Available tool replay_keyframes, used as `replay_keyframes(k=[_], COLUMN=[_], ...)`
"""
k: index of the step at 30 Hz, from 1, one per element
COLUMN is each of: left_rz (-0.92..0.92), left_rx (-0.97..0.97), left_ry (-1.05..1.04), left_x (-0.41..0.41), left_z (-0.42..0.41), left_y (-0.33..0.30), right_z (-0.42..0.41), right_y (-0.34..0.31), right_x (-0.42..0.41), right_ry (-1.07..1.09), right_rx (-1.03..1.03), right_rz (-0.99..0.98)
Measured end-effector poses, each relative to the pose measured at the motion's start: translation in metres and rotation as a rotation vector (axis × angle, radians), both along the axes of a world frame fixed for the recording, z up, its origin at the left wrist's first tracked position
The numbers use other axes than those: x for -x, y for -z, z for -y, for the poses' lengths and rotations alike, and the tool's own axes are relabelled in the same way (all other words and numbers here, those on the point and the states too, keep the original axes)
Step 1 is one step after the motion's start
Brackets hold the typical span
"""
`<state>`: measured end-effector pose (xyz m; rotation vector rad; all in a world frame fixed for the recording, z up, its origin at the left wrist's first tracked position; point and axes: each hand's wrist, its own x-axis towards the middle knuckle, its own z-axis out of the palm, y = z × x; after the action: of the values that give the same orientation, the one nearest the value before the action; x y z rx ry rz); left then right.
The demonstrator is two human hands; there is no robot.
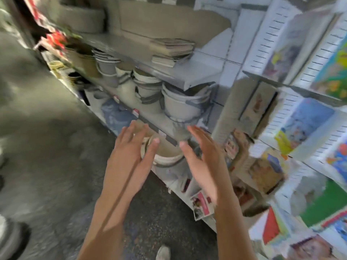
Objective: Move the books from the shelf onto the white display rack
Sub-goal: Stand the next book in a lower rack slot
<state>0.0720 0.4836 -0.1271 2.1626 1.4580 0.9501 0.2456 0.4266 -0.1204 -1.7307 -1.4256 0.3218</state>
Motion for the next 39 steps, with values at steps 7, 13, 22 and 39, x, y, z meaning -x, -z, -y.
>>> replay_keyframes(k=[7,13,22,39], left_rz=[-0.046,-0.021,-0.007,0.031], left_rx=[-0.011,-0.010,0.047,0.084], left_ry=[-0.041,-0.035,0.095,0.493], left_x=[-0.002,-0.006,-0.005,-0.010], left_z=[-0.138,-0.234,-0.359,-0.634], left_y=[-0.034,-0.037,-0.033,-0.060], right_z=[-0.144,-0.239,-0.350,-0.561], right_y=[-0.024,-0.031,-0.037,-0.049], right_x=[0.001,-0.003,0.003,0.042], right_ry=[-0.061,-0.039,0.033,0.463], right_rx=[-0.095,-0.064,-0.078,-0.175], right_rz=[-0.046,-0.119,-0.069,-0.062])
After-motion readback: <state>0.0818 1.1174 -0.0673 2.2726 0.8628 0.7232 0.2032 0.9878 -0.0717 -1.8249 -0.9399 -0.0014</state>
